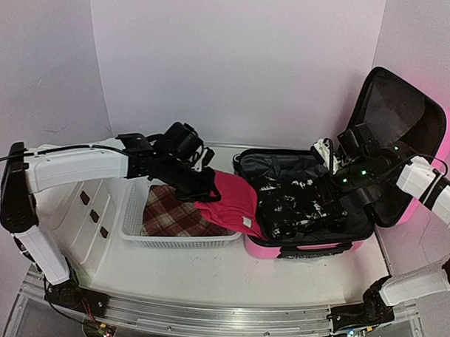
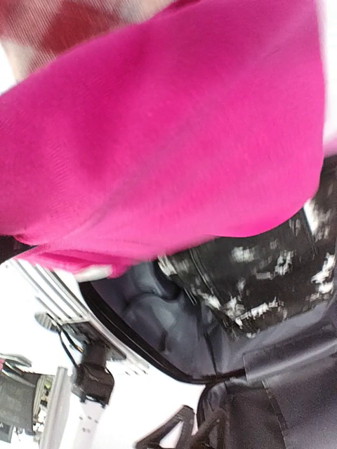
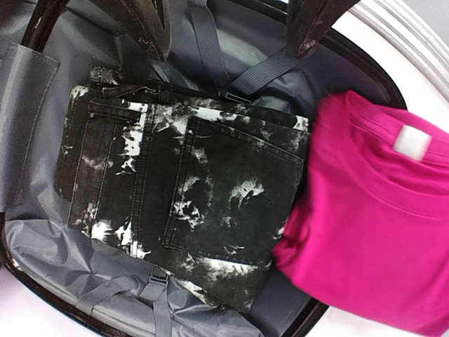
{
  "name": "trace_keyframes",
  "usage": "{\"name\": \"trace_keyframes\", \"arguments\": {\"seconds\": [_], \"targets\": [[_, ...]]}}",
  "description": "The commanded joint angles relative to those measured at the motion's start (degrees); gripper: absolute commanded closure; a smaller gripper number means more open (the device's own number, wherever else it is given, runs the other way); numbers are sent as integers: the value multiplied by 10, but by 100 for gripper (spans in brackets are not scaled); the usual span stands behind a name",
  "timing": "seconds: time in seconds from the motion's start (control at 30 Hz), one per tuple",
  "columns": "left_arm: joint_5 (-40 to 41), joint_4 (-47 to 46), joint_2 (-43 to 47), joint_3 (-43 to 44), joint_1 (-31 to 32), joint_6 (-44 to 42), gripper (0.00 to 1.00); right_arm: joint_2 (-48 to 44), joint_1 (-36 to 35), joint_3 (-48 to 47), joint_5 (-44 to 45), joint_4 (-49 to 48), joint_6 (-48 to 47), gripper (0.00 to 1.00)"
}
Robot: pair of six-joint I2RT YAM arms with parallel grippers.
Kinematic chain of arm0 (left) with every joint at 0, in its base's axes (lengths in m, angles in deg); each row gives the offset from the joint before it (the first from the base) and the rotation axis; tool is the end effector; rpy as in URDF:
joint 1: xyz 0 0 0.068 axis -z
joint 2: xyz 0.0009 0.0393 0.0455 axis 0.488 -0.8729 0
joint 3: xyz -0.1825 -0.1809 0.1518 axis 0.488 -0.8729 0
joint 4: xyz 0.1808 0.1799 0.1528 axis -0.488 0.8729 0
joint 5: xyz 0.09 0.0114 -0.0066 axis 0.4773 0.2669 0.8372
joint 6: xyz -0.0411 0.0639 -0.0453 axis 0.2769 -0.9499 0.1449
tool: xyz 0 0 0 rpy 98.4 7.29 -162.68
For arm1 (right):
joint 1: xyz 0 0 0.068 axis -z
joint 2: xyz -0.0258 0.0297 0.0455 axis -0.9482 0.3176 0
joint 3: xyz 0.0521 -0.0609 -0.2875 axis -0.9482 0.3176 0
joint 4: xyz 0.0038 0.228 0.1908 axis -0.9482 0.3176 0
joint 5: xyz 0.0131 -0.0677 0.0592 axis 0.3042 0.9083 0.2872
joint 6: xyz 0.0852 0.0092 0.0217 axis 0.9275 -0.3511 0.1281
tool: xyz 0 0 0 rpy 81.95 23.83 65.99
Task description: Open, take out, and arrange the luggage
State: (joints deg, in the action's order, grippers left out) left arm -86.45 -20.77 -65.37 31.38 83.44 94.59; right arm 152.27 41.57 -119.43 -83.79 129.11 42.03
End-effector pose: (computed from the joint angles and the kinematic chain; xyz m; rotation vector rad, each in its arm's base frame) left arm 0.2487 -0.3730 0.2819 0.3386 2.6052 -0.9729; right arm 0.2553 0.1492 0.3042 -0.6439 2.4706 0.2455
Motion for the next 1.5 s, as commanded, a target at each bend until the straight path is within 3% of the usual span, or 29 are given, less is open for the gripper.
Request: {"name": "trace_keyframes", "arguments": {"seconds": [0.0, 0.17, 0.43, 0.83, 0.97, 1.07, 1.13, 1.23, 1.37, 1.47], "targets": [[-1, 5, 104, -64, -46, -59, 100, 6, -1, -21, -9, -8, 14, 44], [-53, 14, 157, -127, -99, -90, 100, 18, -1, -30, -17, -7, 19, 45], [-96, 20, 139, -168, -150, -171, 100, 32, -1, -47, -26, -5, 24, 47], [3, 128, 96, -160, -176, -282, 100, 57, -1, -55, -35, 0, 24, 49], [48, 160, 85, -153, -176, -264, 91, 69, -1, -57, -37, 1, 20, 49], [161, 234, 77, -126, -176, -245, 81, 80, -1, -59, -29, 4, 11, 48], [197, 277, 82, -107, -176, -235, 69, 96, -1, -68, -2, 24, 1, 48], [178, 293, 107, -93, -175, -217, 50, 129, -12, -88, 59, 64, -29, 46], [131, 287, 141, -59, -175, -203, 48, 170, -34, -104, 50, 74, -37, 39], [50, 255, 143, -32, -174, -198, 47, 233, -70, -136, 52, 72, -33, 32]]}}
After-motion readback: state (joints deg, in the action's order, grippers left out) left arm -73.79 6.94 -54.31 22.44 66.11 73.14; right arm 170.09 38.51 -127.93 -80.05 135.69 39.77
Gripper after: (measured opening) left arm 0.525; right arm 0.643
